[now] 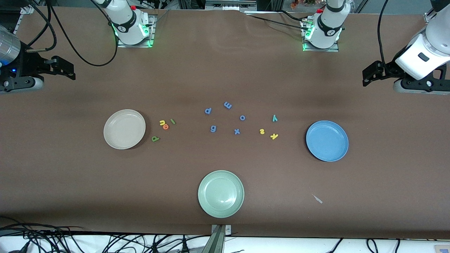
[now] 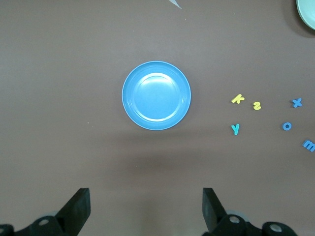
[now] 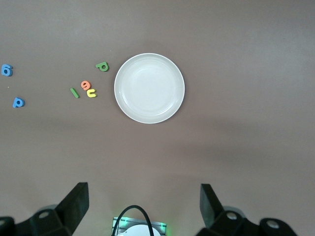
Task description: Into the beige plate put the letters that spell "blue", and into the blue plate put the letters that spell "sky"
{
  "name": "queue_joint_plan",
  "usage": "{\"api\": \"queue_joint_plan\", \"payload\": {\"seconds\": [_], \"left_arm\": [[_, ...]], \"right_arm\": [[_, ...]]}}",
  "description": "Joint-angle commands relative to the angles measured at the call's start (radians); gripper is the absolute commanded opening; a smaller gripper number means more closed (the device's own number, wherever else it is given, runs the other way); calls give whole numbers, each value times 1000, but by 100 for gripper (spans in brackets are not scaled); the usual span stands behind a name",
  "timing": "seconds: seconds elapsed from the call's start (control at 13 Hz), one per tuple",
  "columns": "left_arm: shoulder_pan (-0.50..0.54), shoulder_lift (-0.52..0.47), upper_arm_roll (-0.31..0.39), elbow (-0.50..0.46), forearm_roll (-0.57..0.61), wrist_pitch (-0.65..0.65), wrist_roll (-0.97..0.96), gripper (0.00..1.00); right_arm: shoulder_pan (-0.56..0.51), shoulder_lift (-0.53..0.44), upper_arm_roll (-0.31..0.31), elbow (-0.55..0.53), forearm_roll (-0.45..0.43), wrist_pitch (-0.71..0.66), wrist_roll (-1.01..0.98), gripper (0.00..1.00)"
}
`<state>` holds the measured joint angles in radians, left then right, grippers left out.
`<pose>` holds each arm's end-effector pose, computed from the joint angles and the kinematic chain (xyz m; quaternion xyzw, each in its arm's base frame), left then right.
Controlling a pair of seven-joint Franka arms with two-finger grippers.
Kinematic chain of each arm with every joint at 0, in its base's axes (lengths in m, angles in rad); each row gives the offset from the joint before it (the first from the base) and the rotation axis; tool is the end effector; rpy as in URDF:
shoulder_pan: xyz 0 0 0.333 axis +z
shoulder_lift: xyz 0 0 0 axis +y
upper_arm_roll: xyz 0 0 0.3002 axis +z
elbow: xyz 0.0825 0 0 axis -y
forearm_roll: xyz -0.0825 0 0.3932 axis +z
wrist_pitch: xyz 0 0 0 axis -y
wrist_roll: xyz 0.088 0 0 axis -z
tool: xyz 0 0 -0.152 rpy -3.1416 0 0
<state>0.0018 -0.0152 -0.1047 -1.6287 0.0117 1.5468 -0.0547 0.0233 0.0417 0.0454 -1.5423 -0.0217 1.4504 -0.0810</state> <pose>0.5492 -0.0552 0.5425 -0.9991 0.0241 0.0328 0.0092 0.5551 0.0343 0.5445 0.9950 0.0741 -0.0668 0.0095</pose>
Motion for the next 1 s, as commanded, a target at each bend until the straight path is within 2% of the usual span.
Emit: {"api": "queue_joint_plan", "payload": {"seconds": [0.0,0.92], "left_arm": [[-2,12,-6,32,25,-24,9,100],[-8,20,-6,32,21,-25,21,100]], "right_arm": [[-5,12,-2,30,9,-15,-9,100],[-25,27,-2,30,19,-4,-5,100]]}}
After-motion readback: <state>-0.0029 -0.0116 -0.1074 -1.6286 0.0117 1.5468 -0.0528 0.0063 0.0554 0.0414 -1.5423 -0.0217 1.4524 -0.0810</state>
